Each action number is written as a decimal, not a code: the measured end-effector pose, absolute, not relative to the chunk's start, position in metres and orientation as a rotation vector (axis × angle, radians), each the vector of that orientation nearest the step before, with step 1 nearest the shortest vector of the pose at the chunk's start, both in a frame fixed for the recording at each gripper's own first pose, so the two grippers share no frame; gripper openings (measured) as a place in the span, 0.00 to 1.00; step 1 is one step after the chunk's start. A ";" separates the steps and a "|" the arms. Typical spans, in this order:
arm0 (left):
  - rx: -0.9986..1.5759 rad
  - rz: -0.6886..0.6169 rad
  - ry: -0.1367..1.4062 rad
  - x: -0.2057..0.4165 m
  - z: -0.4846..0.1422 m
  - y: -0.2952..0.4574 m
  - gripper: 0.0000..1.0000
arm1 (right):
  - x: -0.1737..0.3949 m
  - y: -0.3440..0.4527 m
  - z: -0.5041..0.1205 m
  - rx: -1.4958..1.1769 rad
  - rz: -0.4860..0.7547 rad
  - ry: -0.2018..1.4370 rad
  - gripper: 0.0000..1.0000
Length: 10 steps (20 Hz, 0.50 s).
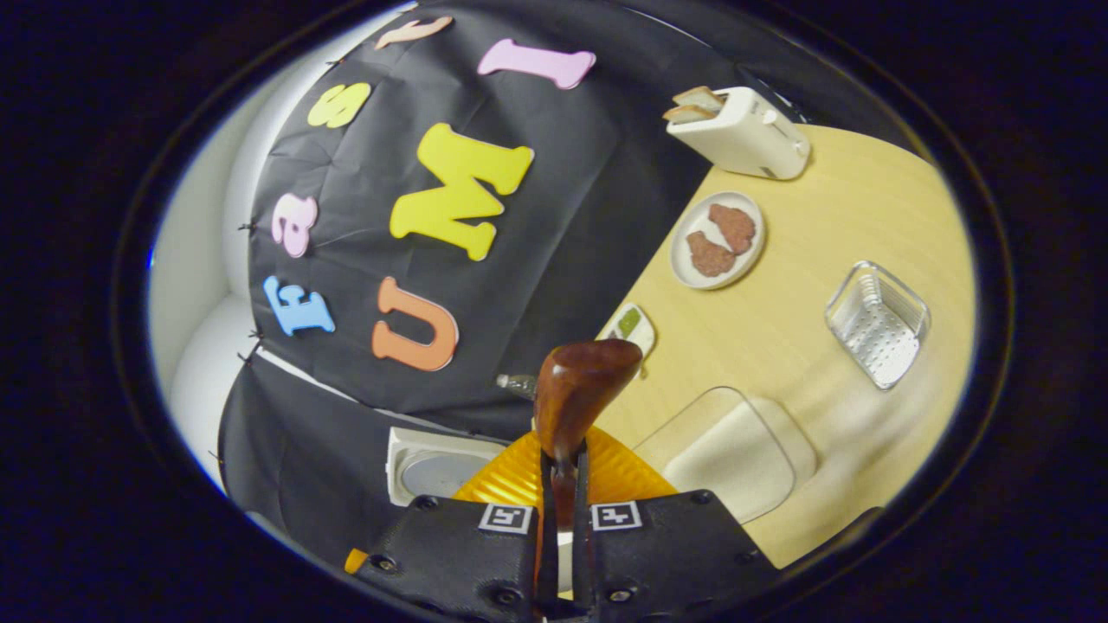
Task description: Close the left gripper, press the button to open the rice cooker; take a wooden spoon from the chopstick holder with the right hand, scoop a spoonful of rice and pour it into the rice cooker, then put the wooden spoon back into the chopstick holder.
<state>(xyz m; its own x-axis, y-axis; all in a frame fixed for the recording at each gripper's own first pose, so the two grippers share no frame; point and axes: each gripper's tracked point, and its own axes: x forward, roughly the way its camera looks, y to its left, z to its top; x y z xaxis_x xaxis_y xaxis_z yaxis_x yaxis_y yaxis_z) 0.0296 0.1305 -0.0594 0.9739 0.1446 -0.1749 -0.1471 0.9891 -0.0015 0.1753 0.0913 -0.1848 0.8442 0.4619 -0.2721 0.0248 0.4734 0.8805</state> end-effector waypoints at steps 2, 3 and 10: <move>-0.019 0.157 0.172 0.025 -0.060 0.136 0.95 | 0.181 0.124 -0.159 1.051 0.349 0.515 0.12; -0.016 0.164 0.170 0.022 -0.060 0.141 0.95 | 0.185 0.143 -0.148 1.048 0.384 0.515 0.11; -0.014 0.185 0.174 0.005 -0.064 0.177 0.95 | 0.201 0.264 -0.138 0.900 0.498 0.586 0.12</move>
<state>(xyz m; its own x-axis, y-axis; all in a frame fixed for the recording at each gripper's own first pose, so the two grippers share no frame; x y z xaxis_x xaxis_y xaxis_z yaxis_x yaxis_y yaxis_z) 0.0047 0.1769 -0.0636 0.9680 0.1816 -0.1734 -0.1841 0.9829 0.0020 0.2010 0.2641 -0.1382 0.7373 0.6237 -0.2595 -0.1551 0.5301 0.8336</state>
